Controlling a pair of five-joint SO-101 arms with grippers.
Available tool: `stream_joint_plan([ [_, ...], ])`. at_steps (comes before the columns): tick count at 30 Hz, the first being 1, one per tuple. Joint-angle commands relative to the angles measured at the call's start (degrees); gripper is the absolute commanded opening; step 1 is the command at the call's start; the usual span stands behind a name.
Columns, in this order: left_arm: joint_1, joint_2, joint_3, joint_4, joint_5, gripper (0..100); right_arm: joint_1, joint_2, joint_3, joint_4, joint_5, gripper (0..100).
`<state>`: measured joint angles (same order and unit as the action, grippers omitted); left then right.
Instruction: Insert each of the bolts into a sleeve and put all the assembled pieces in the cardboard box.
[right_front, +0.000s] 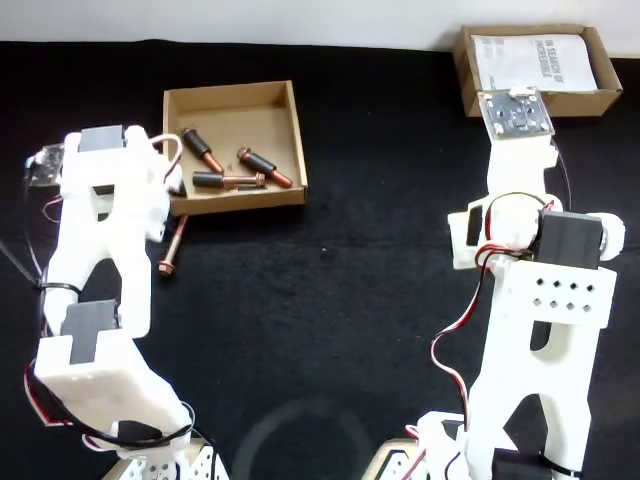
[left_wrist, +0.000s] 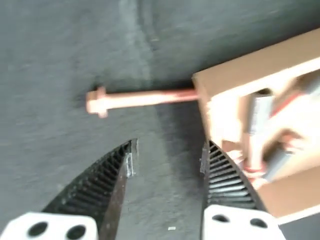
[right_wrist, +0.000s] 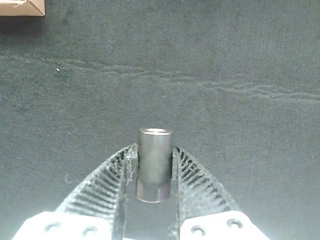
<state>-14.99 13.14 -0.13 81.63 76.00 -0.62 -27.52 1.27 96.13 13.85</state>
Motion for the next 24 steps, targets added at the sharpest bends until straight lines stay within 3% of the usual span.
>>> stream_joint_plan([
  [1, 0.13, -3.03, 2.95, -1.93, -0.88, 21, -0.48, 0.22, -2.33, -0.04, 0.7, 0.7],
  [5, 1.01, -3.12, 9.1, -9.67, -0.88, 21, -0.48, 0.4, -2.33, -0.13, 0.79, 0.7],
  [15, 0.4, -3.03, 17.45, -19.69, -2.29, 21, -0.4, 3.3, -2.95, -0.13, 0.7, 0.7],
  [24, -8.48, -3.03, 19.74, -30.07, -2.9, 20, -0.13, 3.56, -2.95, -0.22, 0.7, 0.7],
])
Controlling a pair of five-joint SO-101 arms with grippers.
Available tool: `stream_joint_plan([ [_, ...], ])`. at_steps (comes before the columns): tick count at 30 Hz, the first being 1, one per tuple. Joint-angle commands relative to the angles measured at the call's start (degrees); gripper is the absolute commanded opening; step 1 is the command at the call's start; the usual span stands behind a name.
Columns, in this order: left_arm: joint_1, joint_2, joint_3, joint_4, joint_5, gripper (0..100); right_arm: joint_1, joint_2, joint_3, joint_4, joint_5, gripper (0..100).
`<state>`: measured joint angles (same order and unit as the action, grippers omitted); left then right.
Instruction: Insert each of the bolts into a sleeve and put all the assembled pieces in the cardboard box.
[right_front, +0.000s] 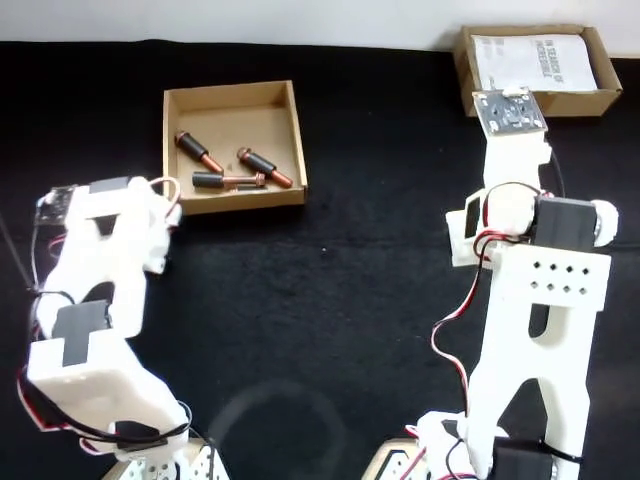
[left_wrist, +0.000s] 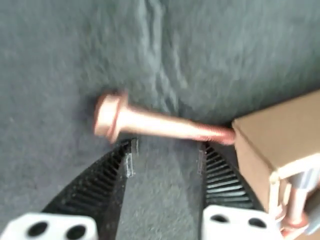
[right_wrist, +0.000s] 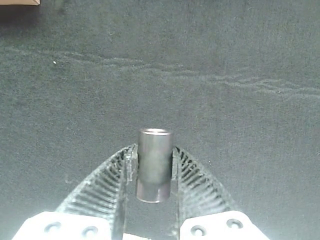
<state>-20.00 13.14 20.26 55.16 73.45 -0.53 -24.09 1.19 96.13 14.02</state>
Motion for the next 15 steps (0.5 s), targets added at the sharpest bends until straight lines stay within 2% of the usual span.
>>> stream_joint_plan([
  [1, -4.26, -3.03, -0.75, -4.66, -0.35, 20, -0.22, 0.13, -2.77, -0.22, 0.53, 0.7],
  [7, -6.64, -3.82, -0.92, -8.62, -0.35, 20, -0.22, 0.13, -2.33, -0.22, 0.53, 0.7],
  [15, -3.74, -3.82, -8.4, -7.12, -0.7, 21, -0.22, 0.22, -2.15, -1.1, 0.53, 0.7],
])
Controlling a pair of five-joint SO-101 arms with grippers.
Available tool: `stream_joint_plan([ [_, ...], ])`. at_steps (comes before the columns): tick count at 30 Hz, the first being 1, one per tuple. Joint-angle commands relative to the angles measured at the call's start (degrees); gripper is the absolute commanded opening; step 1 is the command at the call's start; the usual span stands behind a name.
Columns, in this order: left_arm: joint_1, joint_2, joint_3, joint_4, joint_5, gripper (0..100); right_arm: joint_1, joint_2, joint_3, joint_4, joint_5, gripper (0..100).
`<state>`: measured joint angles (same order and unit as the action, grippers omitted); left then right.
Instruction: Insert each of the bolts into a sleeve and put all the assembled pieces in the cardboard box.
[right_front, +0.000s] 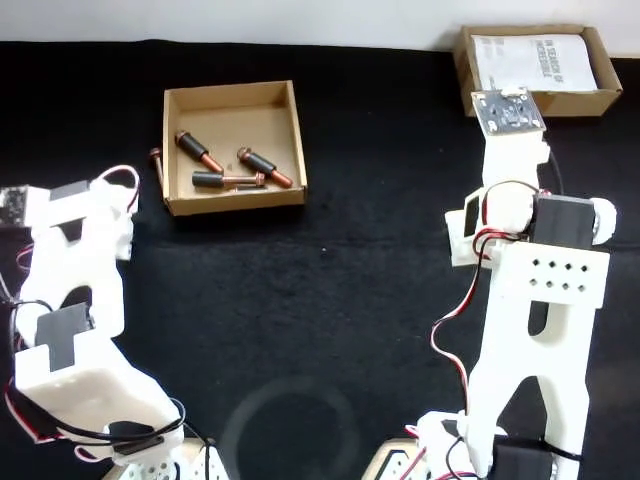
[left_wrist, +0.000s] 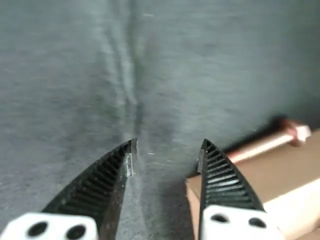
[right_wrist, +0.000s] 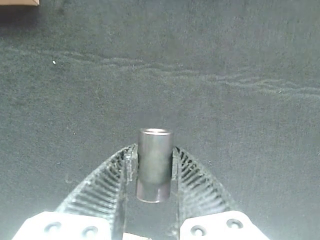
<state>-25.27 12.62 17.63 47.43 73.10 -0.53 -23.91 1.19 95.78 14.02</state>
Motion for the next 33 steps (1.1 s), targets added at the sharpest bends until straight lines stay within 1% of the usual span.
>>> stream_joint_plan([
  [1, 1.27, -3.3, -8.22, 1.23, -0.35, 21, -0.22, 0.04, -2.15, -0.75, 0.53, 0.7],
  [3, 0.4, -3.3, -13.58, 2.37, -1.32, 21, -0.22, 0.04, -2.15, -0.57, 0.53, 0.7],
  [8, -2.24, -2.77, -22.02, 4.92, -14.51, 21, 1.54, -0.31, -2.15, -0.57, 0.62, 0.7],
  [13, -1.89, -2.51, -19.82, 5.71, -27.6, 21, 2.95, -0.48, -2.24, -0.66, 1.85, 0.7],
  [17, -0.75, -2.51, -15.69, 5.63, -33.93, 21, 2.68, -0.57, -2.59, -1.1, 1.85, 0.7],
  [19, -0.22, -2.51, -14.11, 5.63, -35.69, 24, 2.59, -0.66, -2.68, -1.98, 1.76, 0.7],
  [22, 0.31, -2.51, -12.53, 5.71, -37.27, 32, 2.59, -0.66, -2.95, -3.47, 1.85, 0.7],
  [24, 0.31, -2.51, -11.65, 5.71, -37.71, 34, 2.59, -0.66, -3.12, -4.79, 1.85, 0.7],
  [28, 0.22, -2.51, -11.12, 5.27, -39.91, 34, 2.77, -0.66, -2.77, -8.13, 1.85, 0.7],
  [31, 0.48, -2.51, -11.47, 5.19, -42.9, 34, 2.95, -0.66, -2.59, -10.51, 1.85, 0.8],
  [33, 1.01, -2.51, -11.12, 3.43, -44.4, 34, 3.74, -0.66, -2.51, -11.82, 1.85, 0.8],
])
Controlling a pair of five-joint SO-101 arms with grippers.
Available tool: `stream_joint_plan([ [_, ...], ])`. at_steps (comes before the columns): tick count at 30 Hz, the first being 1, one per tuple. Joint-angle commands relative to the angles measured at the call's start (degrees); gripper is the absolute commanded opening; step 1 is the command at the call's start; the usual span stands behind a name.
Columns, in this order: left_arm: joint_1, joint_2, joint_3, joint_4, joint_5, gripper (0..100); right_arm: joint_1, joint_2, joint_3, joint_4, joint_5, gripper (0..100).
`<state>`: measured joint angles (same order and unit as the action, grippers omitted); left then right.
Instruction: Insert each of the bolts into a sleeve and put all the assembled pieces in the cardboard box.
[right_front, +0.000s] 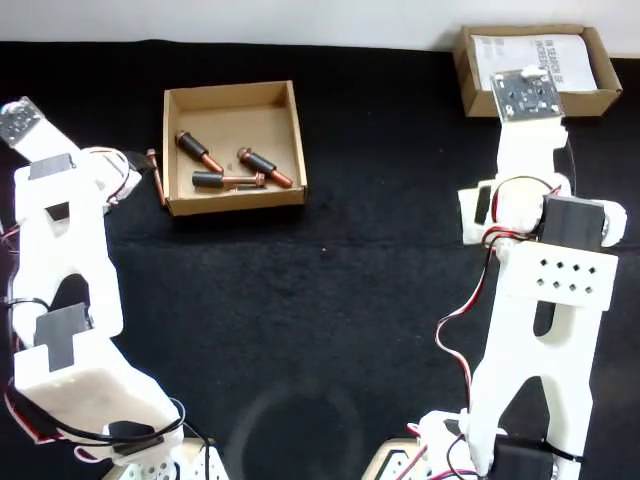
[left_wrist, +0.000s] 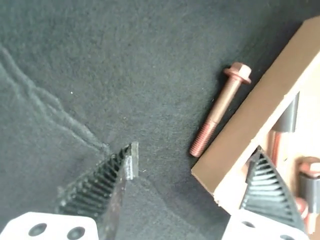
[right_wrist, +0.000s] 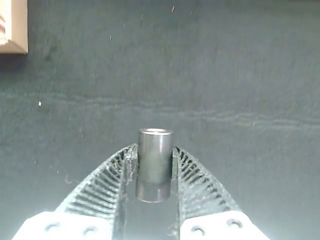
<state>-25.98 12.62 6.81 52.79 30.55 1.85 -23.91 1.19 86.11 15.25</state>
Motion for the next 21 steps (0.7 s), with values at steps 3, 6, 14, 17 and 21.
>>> stream_joint_plan([
  [3, 2.07, -2.51, -0.31, -4.4, -3.34, 34, 2.68, -0.57, -2.51, -3.65, 0.62, 0.8],
  [6, 3.3, -1.01, -0.75, -6.86, -5.63, 34, 4.0, -0.57, -2.42, -3.74, 0.7, 0.8],
  [14, 2.95, 13.05, -13.85, -7.65, -10.46, 34, 9.45, -0.57, 0.4, -3.65, 3.08, 0.8],
  [17, 1.71, 16.75, -21.76, -3.25, -10.2, 33, 10.33, -0.57, 1.27, -3.56, 3.08, 0.8],
  [21, 2.07, 18.07, -32.04, 6.86, -10.2, 29, 10.07, -0.57, 1.54, -3.47, 3.08, 0.8],
])
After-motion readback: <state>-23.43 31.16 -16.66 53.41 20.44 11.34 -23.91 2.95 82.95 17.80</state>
